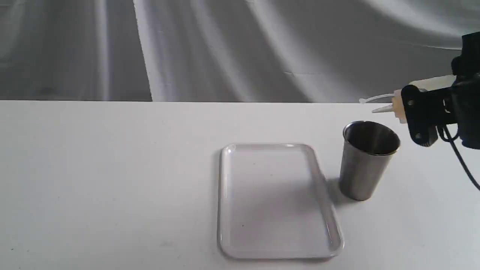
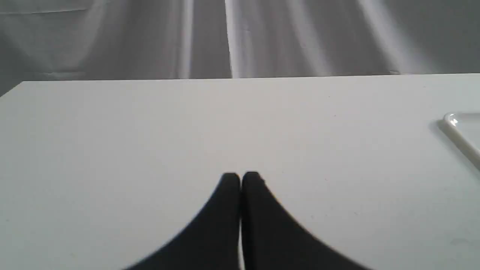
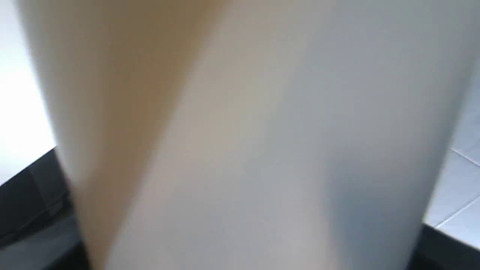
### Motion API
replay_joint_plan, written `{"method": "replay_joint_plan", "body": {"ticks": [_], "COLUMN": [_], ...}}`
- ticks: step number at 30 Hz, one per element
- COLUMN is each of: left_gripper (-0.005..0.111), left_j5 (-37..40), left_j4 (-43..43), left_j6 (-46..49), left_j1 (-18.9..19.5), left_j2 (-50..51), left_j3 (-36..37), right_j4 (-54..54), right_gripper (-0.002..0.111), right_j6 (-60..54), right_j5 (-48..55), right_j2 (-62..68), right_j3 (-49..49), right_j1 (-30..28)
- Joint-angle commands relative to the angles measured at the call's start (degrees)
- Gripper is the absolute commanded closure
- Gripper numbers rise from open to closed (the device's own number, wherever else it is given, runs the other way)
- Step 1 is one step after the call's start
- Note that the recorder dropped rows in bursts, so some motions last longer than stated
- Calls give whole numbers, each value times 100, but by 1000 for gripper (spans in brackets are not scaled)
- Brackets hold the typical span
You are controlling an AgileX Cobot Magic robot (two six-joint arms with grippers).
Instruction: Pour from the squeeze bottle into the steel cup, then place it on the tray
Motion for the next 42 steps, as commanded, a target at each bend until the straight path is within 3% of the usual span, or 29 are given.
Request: {"method": "replay_joint_plan", "body": {"ticks": [1, 16, 33, 42], "left_gripper": [107, 107, 107, 107], "left_j5": [-53, -53, -53, -53], "left_j4": [-4, -4, -4, -4], "left_j6": [-27, -7, -5, -16], "left_j1": [-46, -46, -46, -46], "left_j2": [-15, -15, -15, -15], "left_j3": [25, 25, 25, 25], "right_j4": [168, 552, 1064, 1232], "right_gripper": [108, 108, 108, 108], "right_j6": [135, 287, 1495, 3092], "right_j5": [77, 279, -11, -611], "right_j2": [-94, -94, -145, -564], "right_j3": [-52, -52, -42, 256], "right_j1": [11, -138, -148, -323]}}
